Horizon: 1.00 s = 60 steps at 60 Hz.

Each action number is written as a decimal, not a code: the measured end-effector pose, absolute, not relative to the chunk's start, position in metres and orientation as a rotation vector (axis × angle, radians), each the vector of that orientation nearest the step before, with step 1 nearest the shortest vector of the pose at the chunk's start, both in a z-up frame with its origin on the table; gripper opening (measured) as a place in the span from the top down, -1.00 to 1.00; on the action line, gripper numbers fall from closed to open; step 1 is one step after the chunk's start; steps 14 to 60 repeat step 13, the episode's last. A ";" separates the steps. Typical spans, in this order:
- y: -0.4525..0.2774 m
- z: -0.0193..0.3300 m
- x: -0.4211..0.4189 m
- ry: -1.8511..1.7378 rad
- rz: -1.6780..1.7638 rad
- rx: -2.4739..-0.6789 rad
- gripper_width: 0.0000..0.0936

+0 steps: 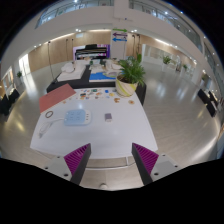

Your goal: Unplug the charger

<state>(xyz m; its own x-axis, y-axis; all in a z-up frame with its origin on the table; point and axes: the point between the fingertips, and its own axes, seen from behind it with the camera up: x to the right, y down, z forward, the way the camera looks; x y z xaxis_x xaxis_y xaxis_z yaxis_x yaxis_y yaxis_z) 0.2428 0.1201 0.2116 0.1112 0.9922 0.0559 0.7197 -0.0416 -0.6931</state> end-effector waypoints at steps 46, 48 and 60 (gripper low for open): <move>0.122 0.203 0.271 -1.677 0.610 -1.828 -0.83; 0.122 0.203 0.271 -1.677 0.610 -1.828 -0.83; 0.122 0.203 0.271 -1.677 0.610 -1.828 -0.83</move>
